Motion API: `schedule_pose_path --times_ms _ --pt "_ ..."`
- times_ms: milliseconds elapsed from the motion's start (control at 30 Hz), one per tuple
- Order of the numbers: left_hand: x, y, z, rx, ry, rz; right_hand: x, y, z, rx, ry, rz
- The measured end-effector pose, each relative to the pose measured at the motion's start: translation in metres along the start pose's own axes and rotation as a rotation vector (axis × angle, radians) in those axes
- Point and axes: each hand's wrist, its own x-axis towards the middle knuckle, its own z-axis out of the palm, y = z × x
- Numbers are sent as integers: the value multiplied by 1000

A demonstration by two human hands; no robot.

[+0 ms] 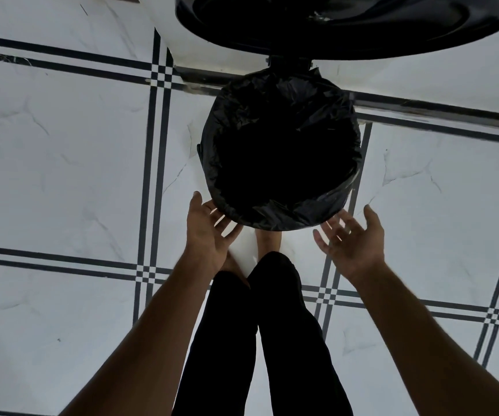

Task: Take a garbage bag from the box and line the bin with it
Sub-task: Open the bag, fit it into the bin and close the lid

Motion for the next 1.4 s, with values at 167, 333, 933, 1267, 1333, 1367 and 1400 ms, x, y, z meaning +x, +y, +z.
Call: schedule_pose_path --times_ms 167,333,933,1267,1333,1367,1400 --pt "-5 -8 3 -87 13 -24 -5 21 5 51 -90 44" --pt "-4 -10 3 -150 18 -18 -4 22 22 90 -92 8" --pt "0 -9 3 -135 -4 -3 6 -16 21 155 -4 -134" --pt "8 39 4 52 104 173 9 -39 24 -235 -1 -235" --pt "8 51 6 109 20 164 9 -46 31 -405 90 -319" --pt "8 55 7 151 -10 157 10 -49 33 -471 143 -360" --pt "7 58 8 197 -19 156 11 -52 35 -529 201 -415"
